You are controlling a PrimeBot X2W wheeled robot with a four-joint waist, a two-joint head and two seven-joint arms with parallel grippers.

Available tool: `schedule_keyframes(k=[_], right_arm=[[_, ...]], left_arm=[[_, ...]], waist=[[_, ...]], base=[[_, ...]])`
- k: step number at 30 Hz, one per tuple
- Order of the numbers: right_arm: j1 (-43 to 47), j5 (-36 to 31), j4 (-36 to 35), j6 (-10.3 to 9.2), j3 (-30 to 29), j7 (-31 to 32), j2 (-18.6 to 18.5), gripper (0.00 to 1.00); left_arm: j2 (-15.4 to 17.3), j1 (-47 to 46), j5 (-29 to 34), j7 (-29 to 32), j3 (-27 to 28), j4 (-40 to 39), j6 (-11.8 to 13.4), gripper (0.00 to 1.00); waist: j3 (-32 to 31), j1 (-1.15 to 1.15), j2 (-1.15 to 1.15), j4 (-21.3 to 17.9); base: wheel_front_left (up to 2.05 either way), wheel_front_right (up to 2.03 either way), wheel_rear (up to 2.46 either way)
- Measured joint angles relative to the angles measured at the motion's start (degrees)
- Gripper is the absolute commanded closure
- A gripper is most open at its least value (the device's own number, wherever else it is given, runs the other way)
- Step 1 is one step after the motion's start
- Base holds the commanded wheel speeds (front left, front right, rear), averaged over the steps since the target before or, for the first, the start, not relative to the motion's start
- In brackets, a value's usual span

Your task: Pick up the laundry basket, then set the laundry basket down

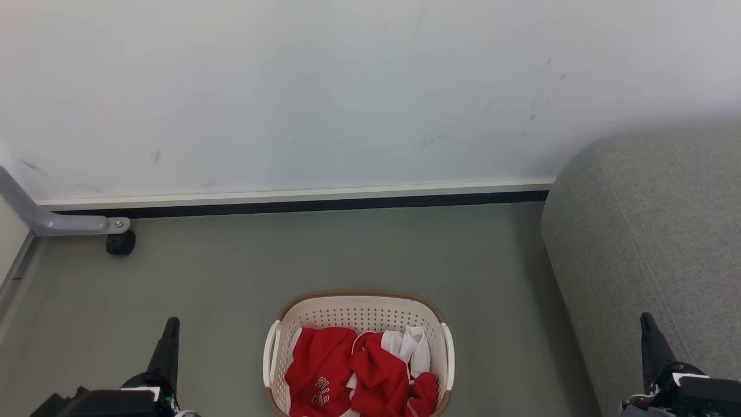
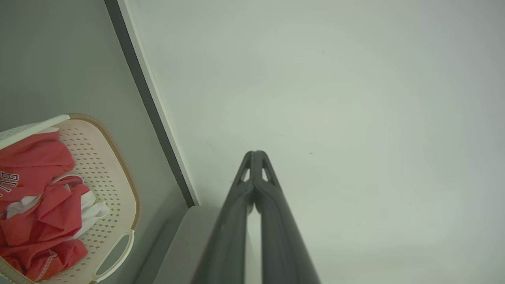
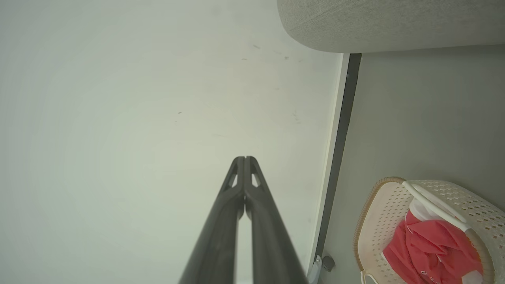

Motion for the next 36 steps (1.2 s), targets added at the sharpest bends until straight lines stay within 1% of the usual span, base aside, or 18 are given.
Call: schedule_keyframes(k=[36], right_arm=[[0.0,0.0,0.0,0.00,0.0,0.0,0.0,1.00]], left_arm=[[0.0,0.0,0.0,0.0,0.0,-0.1,0.0,1.00]], waist=[[0.0,0.00,0.00,0.0]], base=[[0.00,0.00,0.00]])
